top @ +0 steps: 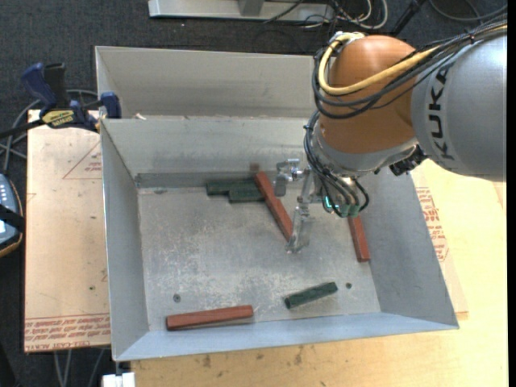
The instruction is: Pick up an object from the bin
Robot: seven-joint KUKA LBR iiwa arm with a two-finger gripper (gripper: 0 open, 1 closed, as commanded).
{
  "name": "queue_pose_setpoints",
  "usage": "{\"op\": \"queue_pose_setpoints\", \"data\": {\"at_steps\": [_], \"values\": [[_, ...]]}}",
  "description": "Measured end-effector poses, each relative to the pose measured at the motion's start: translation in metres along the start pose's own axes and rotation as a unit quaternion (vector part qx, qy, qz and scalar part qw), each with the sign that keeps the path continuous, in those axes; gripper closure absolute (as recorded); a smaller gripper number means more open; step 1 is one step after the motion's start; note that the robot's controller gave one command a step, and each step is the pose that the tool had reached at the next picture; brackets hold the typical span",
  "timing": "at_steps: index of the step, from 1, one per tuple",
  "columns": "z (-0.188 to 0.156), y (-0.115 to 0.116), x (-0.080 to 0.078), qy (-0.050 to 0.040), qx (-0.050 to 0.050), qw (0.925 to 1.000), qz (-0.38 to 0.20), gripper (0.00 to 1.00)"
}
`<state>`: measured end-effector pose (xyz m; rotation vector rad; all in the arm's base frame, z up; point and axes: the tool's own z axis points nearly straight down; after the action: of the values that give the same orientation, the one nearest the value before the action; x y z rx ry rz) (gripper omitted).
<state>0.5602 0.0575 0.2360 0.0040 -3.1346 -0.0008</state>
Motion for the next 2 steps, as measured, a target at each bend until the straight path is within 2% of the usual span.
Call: {"op": "queue_pose_setpoints", "data": {"at_steps": [1, 2], "values": [[0.087, -0.054, 0.024, 0.0009, 0.001, 0.9998, 0.022, 0.0], [0.162, -0.077, 0.071, -0.0016, 0.0, 0.9993, 0.037, 0.0]]}}
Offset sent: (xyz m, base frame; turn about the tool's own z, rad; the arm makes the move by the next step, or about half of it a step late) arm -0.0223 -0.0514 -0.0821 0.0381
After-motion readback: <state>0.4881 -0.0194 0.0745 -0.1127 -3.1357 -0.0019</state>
